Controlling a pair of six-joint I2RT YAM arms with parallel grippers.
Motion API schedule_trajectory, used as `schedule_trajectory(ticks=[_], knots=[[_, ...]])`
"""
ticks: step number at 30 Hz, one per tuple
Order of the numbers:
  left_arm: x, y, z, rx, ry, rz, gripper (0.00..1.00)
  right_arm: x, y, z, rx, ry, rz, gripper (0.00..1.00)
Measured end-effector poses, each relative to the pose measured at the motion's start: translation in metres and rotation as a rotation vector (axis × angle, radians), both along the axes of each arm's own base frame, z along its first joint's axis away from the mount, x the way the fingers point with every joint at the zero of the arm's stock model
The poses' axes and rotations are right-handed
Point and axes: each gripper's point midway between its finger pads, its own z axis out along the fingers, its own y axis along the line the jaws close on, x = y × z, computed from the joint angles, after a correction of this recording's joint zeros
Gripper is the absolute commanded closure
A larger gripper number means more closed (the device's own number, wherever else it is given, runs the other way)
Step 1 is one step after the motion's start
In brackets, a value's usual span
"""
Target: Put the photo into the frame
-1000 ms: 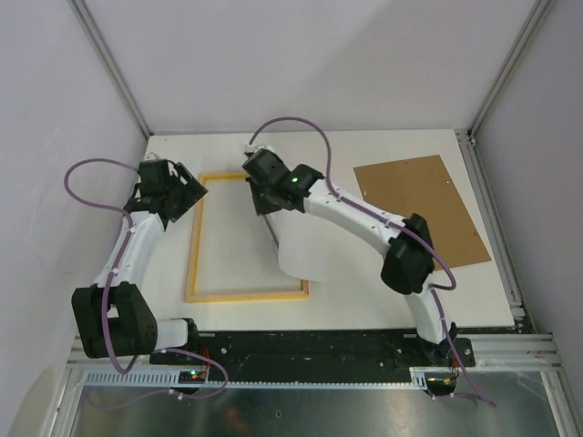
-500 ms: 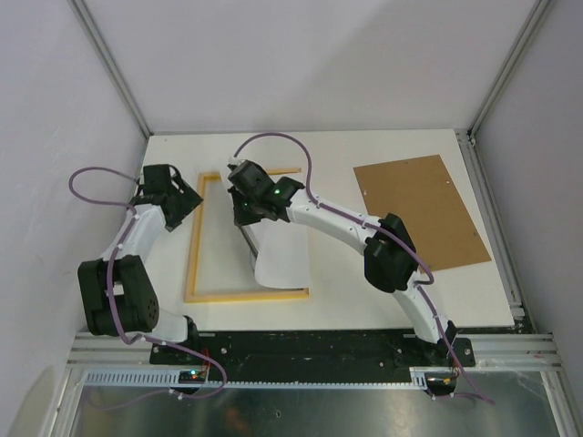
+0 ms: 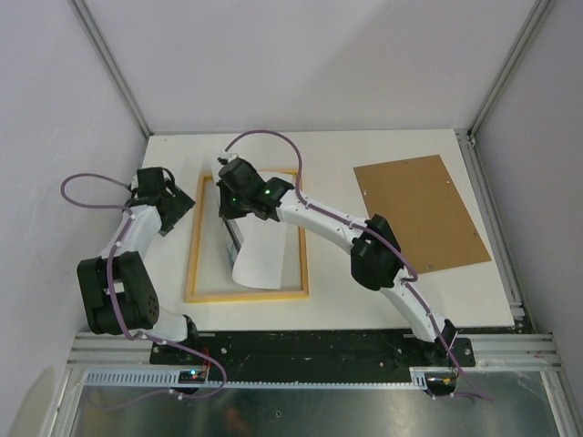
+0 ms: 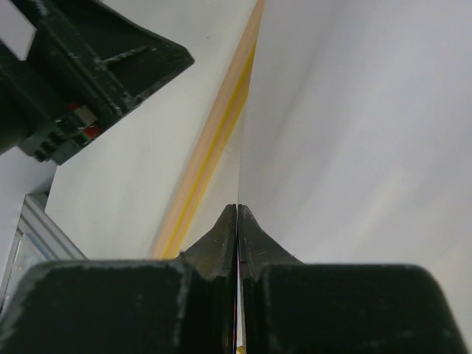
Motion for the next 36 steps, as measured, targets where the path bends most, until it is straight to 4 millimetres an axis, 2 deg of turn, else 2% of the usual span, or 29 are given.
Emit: schedule_trajectory(ticks=[6, 15, 21, 25, 27, 29, 32, 36], knots=[[0.000, 0.002, 0.000, 0.000, 0.001, 0.006, 0.19, 0.003, -0.010, -0.021, -0.076, 0.015, -0.044, 0.95], [-0.001, 0.002, -0.009, -0.005, 0.025, 0.007, 0.19, 0.000, -0.029, -0.031, -0.189, 0.006, -0.055, 0.94], [0.000, 0.003, -0.011, -0.006, 0.030, 0.007, 0.19, -0.007, -0.024, -0.027, -0.201, -0.015, -0.009, 0.85], [0.000, 0.003, -0.015, -0.008, 0.039, 0.007, 0.18, -0.020, -0.018, -0.031, -0.215, -0.017, 0.031, 0.81], [-0.001, 0.003, -0.018, -0.010, 0.048, 0.007, 0.18, -0.026, -0.015, -0.032, -0.221, -0.022, 0.048, 0.74], [-0.001, 0.003, -0.020, -0.011, 0.055, 0.007, 0.18, -0.031, -0.014, -0.036, -0.232, -0.025, 0.064, 0.63], [-0.001, 0.003, -0.023, -0.011, 0.062, 0.008, 0.18, -0.041, -0.014, -0.050, -0.263, -0.020, 0.090, 0.49], [-0.002, 0.003, -0.026, -0.013, 0.071, 0.010, 0.17, -0.050, -0.025, -0.072, -0.309, 0.001, 0.115, 0.34]])
